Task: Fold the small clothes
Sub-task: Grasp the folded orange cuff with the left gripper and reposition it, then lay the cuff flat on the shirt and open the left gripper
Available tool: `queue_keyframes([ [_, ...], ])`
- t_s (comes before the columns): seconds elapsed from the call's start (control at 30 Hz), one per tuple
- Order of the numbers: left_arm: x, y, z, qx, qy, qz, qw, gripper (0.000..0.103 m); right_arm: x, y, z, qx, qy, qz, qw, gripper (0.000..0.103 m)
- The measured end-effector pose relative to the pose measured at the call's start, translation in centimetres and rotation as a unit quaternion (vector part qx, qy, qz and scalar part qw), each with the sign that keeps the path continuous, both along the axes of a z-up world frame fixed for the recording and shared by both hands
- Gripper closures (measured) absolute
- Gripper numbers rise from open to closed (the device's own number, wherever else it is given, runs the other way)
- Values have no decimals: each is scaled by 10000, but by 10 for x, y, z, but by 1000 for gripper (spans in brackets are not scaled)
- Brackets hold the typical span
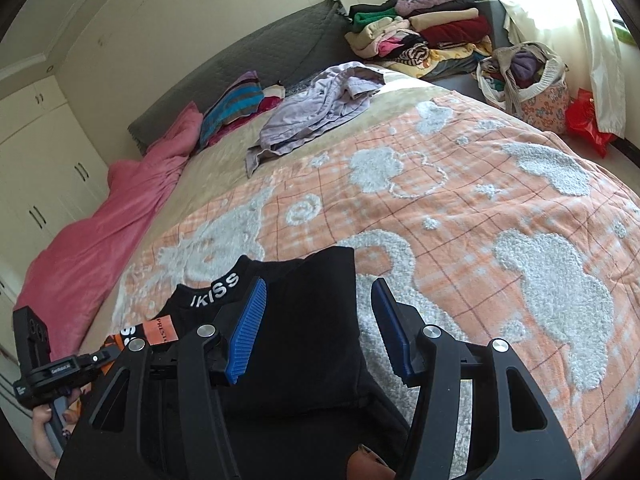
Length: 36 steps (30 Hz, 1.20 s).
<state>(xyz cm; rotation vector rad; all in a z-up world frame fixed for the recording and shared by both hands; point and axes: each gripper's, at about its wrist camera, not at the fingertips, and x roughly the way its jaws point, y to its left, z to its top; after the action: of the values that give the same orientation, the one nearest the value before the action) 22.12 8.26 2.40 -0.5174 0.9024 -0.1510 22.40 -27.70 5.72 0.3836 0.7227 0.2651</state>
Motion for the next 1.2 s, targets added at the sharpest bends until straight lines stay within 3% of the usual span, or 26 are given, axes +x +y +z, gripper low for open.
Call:
queue_keyframes([
  [0.2, -1, 12, -13, 114, 119, 117, 9998, 90, 0, 14, -1, -259, -25, 141, 9996, 49],
  [0.43, -13, 17, -24, 19, 184, 164, 9997, 64, 2, 21, -6, -410, 38, 380, 9984, 49],
  [0.67, -19, 16, -43, -171, 429, 276, 9986, 52, -4, 53, -20, -839, 204, 976, 9915, 49],
  [0.7, -19, 15, -44, -146, 439, 304, 9985, 52, -5, 58, -22, -858, 244, 1066, 9903, 49],
  [0.73, -19, 13, -46, -66, 446, 343, 9984, 61, -5, 63, -25, -890, 275, 1145, 9890, 49],
  [0.8, -20, 9, -46, 60, 400, 391, 9984, 88, -6, 74, -29, -1007, 321, 1310, 9857, 49],
  [0.9, -26, 10, -35, -13, 226, 362, 9991, 97, -8, 83, -34, -1143, 372, 1444, 9822, 49],
  [1.07, -44, 14, -9, 16, -15, 234, 9997, 98, -10, 83, -32, -1168, 330, 1537, 9806, 49],
  [1.2, -44, 11, -19, 280, 248, 126, 9992, 98, -7, 84, -38, -1282, 477, 1507, 9791, 49],
])
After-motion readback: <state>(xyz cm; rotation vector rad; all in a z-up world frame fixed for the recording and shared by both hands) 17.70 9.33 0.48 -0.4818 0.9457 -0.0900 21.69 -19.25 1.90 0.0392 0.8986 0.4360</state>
